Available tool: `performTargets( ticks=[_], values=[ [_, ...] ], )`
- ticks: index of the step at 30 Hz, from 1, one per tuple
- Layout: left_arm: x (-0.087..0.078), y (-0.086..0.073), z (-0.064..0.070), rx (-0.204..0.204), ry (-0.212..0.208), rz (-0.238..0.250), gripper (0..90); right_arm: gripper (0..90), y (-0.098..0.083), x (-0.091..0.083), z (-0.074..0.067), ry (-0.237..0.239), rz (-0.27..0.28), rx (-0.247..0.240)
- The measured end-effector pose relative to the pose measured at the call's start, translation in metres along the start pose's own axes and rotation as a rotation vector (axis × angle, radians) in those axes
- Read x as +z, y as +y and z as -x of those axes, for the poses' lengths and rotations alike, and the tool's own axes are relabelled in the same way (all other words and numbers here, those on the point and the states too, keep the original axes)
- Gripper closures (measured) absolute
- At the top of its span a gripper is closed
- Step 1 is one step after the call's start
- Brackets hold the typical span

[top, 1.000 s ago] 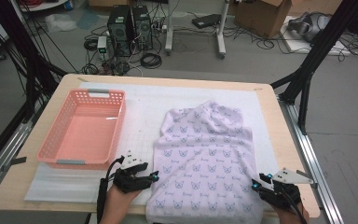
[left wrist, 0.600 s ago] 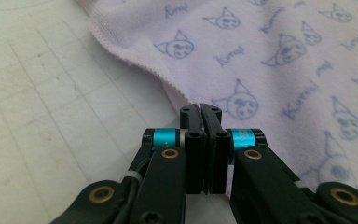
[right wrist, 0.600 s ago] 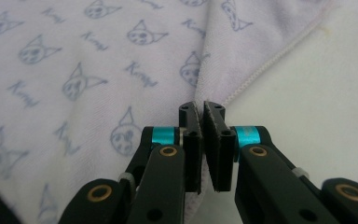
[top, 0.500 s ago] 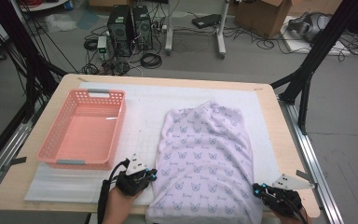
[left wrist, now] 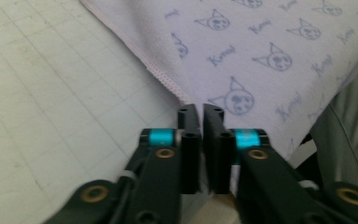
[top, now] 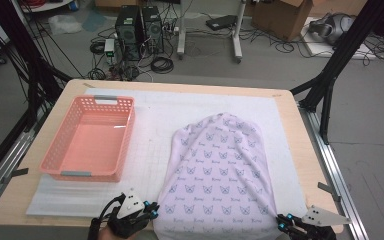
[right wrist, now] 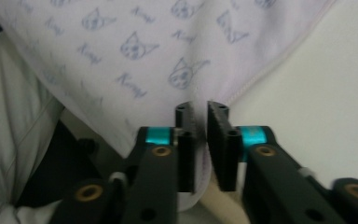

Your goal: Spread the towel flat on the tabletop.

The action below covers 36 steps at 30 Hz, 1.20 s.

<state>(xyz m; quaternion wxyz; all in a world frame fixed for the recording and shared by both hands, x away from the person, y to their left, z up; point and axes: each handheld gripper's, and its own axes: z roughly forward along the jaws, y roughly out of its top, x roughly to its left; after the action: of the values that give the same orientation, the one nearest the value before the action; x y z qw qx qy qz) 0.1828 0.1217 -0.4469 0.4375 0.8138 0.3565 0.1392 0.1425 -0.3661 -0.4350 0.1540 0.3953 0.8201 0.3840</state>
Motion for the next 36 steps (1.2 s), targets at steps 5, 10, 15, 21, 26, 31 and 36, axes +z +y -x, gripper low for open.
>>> performTargets(
  ticks=[5, 10, 15, 21, 26, 31, 36],
  values=[
    [0.014, 0.019, -0.013, -0.053, 0.008, 0.089, 52.8, 62.1, 0.019, 0.013, 0.012, -0.061, 0.070, 0.047],
    [0.028, 0.033, -0.027, -0.080, 0.009, 0.122, 50.6, 59.5, 0.041, 0.040, 0.027, -0.118, 0.093, 0.078],
    [0.038, 0.041, -0.037, -0.081, -0.009, 0.130, 48.9, 57.8, 0.050, 0.060, 0.033, -0.131, 0.062, 0.072],
    [0.053, 0.051, -0.055, -0.106, -0.035, 0.125, 45.8, 55.3, 0.060, 0.071, 0.043, -0.138, 0.057, 0.092],
    [0.065, 0.059, -0.064, -0.115, -0.052, 0.134, 44.0, 54.5, 0.082, 0.095, 0.054, -0.135, 0.036, 0.087],
    [0.070, 0.060, -0.068, -0.106, -0.058, 0.140, 43.2, 58.5, 0.102, 0.125, 0.057, -0.136, -0.026, 0.057],
    [0.070, 0.058, -0.073, -0.110, -0.047, 0.134, 42.8, 86.9, 0.102, 0.125, 0.056, -0.102, -0.046, 0.009]
  ],
)
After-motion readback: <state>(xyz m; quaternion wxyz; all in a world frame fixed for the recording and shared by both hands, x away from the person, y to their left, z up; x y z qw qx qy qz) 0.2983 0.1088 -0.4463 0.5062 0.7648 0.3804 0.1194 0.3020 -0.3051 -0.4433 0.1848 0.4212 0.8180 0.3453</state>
